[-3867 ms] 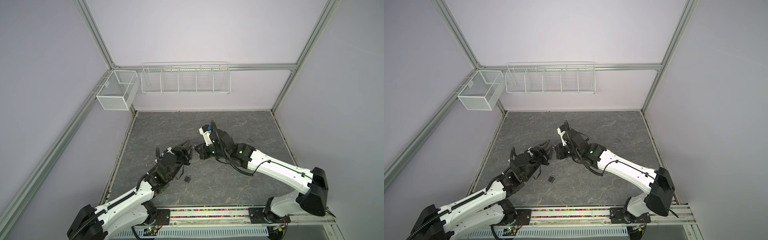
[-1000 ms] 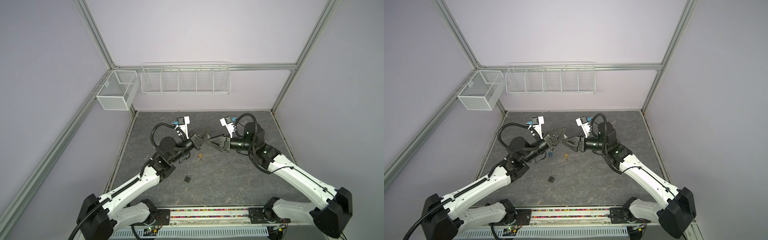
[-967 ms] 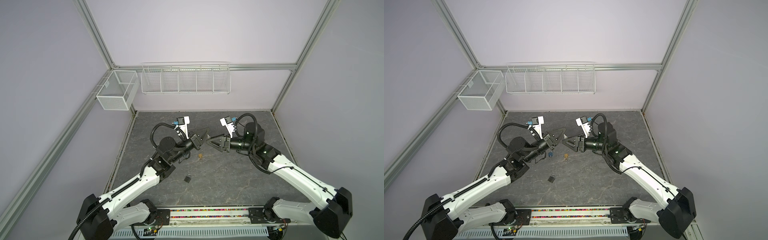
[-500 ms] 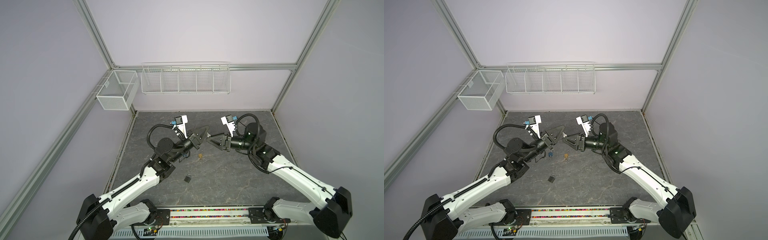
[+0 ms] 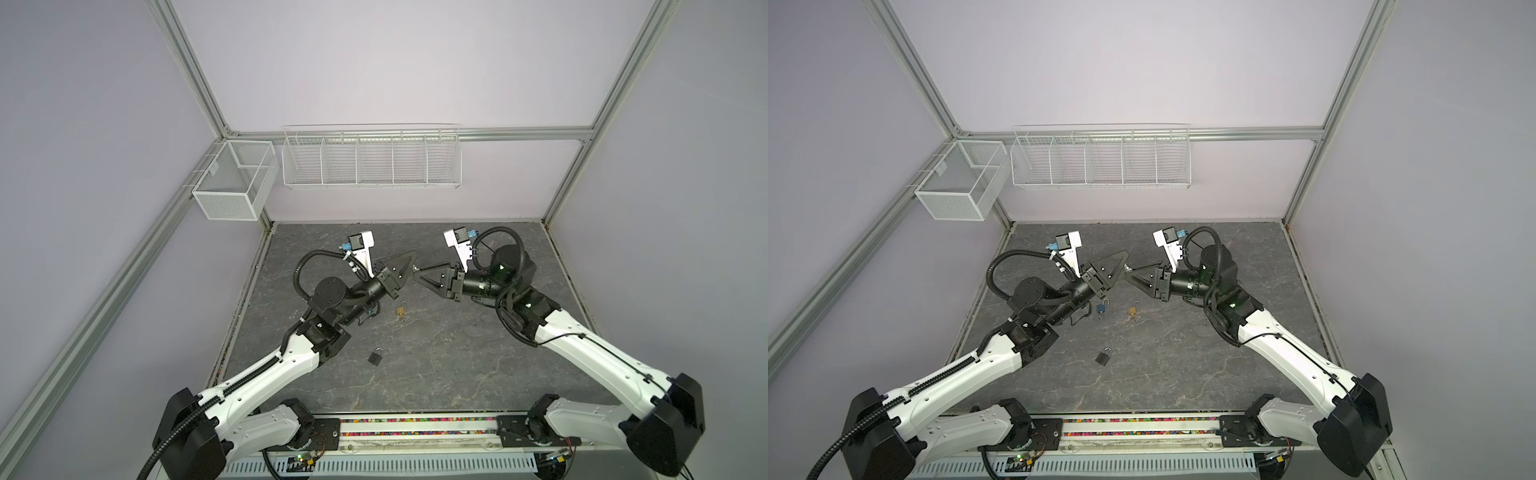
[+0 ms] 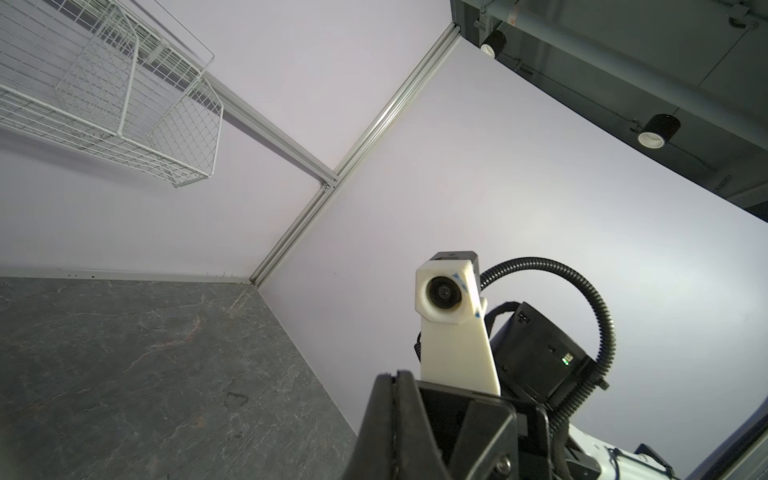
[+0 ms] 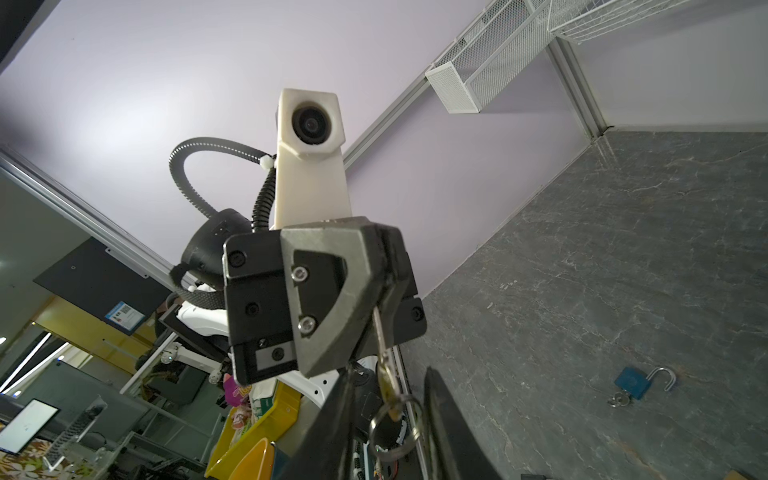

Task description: Unlock with the key

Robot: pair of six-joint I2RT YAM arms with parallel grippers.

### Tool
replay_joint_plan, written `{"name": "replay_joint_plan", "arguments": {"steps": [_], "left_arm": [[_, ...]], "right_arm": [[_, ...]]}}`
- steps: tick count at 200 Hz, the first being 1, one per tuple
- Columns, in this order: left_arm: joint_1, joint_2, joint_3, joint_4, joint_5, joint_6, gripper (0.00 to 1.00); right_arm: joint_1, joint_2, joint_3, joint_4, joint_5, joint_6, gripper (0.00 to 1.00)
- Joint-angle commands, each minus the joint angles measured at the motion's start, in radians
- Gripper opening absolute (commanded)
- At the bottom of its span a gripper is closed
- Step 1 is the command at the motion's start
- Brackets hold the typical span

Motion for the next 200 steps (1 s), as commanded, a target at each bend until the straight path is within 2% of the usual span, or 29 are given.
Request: {"name": "replay_joint_plan", "arguments": {"steps": [1, 111, 164, 183, 200], "left_arm": [[0.002, -0.018, -0.012, 0.027, -0.010, 0.001, 0.00], [0.002, -0.008, -0.014, 0.035, -0.017, -0.013, 0.00], [0.003, -0.012, -0.010, 0.018, -0.019, -0.013, 0.00], [0.003, -0.035, -0.010, -0.022, -0.030, 0.003, 0.26], [0.003, -0.080, -0.009, -0.132, -0.069, 0.023, 0.38]], "right_arm": [[-0.002, 0.009, -0.003, 0.040, -0.013, 0.010, 0.26], [0.003, 0.003, -0.004, 0.034, -0.002, -0.010, 0.07], [0.001, -0.021, 0.002, -0.021, 0.021, -0.043, 0.06], [-0.003, -0.030, 0.007, -0.072, 0.022, -0.051, 0.06], [-0.003, -0.049, 0.003, -0.140, 0.032, -0.069, 0.06]]}}
